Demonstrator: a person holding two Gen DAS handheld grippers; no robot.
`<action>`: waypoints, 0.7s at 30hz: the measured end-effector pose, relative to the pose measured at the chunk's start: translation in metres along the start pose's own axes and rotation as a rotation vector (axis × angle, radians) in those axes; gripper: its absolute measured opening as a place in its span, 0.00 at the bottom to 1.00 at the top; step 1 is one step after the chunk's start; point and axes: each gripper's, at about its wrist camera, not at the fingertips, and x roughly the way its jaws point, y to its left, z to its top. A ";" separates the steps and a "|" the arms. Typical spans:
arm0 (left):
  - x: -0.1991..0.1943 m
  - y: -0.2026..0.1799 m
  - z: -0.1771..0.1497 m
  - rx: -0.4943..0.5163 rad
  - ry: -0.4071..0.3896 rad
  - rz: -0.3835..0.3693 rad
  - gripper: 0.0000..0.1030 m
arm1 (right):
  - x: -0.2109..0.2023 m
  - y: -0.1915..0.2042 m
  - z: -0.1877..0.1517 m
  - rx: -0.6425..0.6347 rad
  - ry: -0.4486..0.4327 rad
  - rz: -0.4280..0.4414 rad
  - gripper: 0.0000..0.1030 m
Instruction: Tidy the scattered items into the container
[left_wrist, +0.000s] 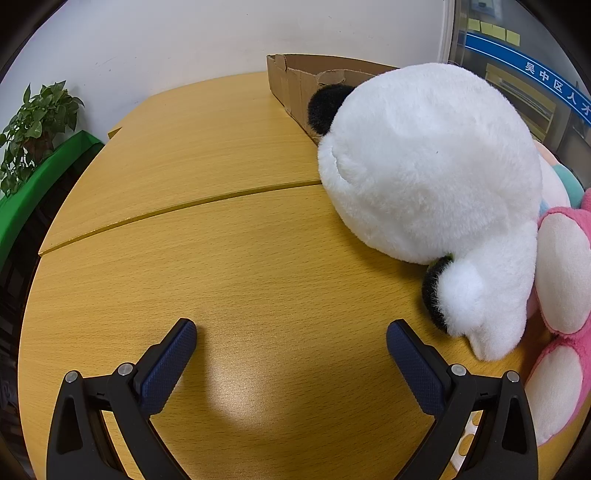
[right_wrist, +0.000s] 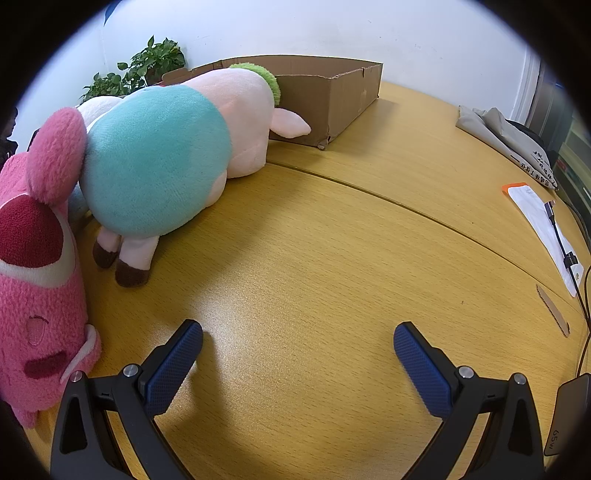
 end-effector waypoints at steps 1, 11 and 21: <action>0.000 0.000 0.000 0.000 0.000 0.000 1.00 | 0.000 0.000 0.000 0.000 0.000 0.000 1.00; -0.014 -0.003 -0.007 0.000 0.000 0.000 1.00 | 0.000 0.000 0.000 0.000 0.000 0.000 1.00; -0.027 -0.006 -0.013 -0.009 0.000 0.006 1.00 | 0.000 0.000 0.000 0.000 0.000 0.000 1.00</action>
